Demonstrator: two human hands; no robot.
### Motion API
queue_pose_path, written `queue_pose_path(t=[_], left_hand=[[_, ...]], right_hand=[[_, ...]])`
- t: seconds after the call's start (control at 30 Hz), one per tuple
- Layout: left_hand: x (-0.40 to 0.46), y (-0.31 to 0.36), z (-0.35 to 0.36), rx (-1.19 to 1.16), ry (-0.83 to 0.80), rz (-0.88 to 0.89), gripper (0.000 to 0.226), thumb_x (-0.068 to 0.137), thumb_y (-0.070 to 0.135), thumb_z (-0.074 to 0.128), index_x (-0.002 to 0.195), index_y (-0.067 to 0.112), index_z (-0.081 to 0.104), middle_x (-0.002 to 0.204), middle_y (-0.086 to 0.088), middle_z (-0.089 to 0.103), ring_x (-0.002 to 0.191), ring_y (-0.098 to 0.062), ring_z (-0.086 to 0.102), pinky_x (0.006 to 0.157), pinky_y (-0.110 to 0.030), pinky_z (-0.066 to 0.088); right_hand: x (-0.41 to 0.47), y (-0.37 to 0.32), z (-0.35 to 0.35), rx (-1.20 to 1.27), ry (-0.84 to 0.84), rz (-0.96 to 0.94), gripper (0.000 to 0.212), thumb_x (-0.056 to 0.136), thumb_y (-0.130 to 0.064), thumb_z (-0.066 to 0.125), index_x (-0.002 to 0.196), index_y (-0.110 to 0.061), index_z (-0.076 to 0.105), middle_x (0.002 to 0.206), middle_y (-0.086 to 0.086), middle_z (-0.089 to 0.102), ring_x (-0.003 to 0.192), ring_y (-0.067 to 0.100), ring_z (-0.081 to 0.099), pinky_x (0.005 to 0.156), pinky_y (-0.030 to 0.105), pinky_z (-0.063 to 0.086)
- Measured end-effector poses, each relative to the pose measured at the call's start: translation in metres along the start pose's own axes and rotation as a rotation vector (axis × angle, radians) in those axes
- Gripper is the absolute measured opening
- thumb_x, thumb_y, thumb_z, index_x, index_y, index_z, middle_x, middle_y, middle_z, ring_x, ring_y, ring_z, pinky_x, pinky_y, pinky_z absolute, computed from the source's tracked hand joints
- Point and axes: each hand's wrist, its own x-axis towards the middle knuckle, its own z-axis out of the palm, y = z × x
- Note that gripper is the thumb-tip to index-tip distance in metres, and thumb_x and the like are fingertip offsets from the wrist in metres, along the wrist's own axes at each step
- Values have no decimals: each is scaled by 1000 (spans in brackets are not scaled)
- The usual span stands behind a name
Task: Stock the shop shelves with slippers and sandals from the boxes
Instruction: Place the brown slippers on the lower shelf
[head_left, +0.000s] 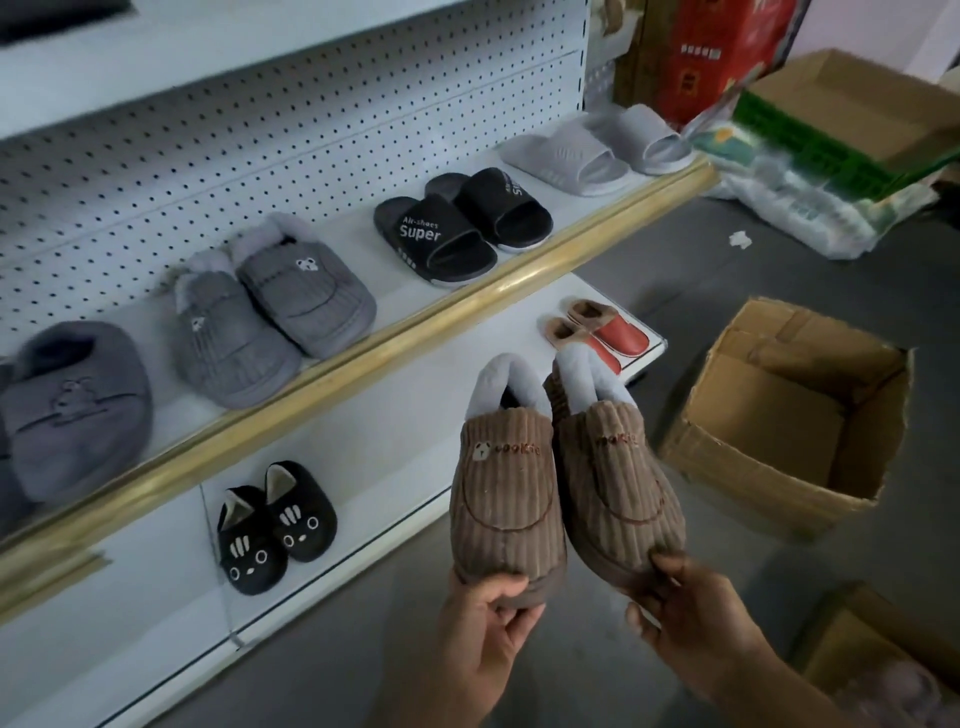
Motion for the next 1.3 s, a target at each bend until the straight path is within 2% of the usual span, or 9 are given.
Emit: queue_pose_path(t=[0.13,0.27,0.43,0.53,0.63,0.77,1.03,1.2,1.3], left_hand=[[-17,11,15,-32,-26,53,84,51,-17,64,130,10,51,107,-12,63,85,-23,63,57,-34,59],[-40,19,21,-69,-36,90,79,58,-11,58,134,7,47,109,-13,66,86,-26,66,60,-34,59],[-67,27,25,-98,-53,148,62,61,-13,56,120,4,54,101,-17,71,89,-31,67,71,-40,59],[-82,34,28,-136,-37,162,43,71,-16,51,110,2,55,107,-21,67,89,-33,65,78,-42,56],[-94,41,28,-167,-15,167,50,61,-13,56,109,3,55,109,-22,65,85,-34,66,63,-38,58],[-112,51,22,-232,-16,210,56,62,-13,55,115,5,53,111,-23,64,91,-37,65,75,-44,54],[-148,73,-8,-304,41,295,66,61,-12,55,124,6,49,116,-25,65,95,-36,64,58,-35,59],[-174,98,-59,-376,41,359,62,73,-18,49,129,8,48,113,-23,67,89,-36,66,58,-38,59],[-188,116,-94,-402,48,374,65,68,-16,50,128,9,49,111,-19,67,87,-34,67,59,-39,60]], right_hand=[[-10,-20,15,-36,-38,-2,12,87,-6,44,90,-12,54,81,9,54,74,22,49,60,33,35],[-28,-33,29,-82,-78,17,15,82,-4,44,89,-13,54,82,9,54,74,22,49,58,32,32],[-48,-46,49,-156,-127,5,18,67,-7,50,83,-13,53,76,9,53,71,22,47,57,32,32],[-58,-47,61,-195,-152,4,12,76,-5,48,84,-13,53,76,9,52,71,23,47,56,33,32],[-65,-49,74,-231,-158,15,12,81,-6,45,84,-14,53,76,8,53,72,22,48,56,32,33],[-78,-49,92,-278,-200,23,13,88,-6,41,85,-12,52,76,9,52,70,22,47,57,32,31],[-85,-20,134,-370,-258,108,16,90,-9,41,79,-17,51,57,2,62,76,20,53,67,32,37],[-94,24,173,-388,-311,184,17,86,-8,44,72,-15,49,54,3,64,75,23,53,67,31,36],[-104,57,202,-412,-368,187,12,67,-8,57,72,-15,48,55,3,65,71,23,56,66,31,36]])
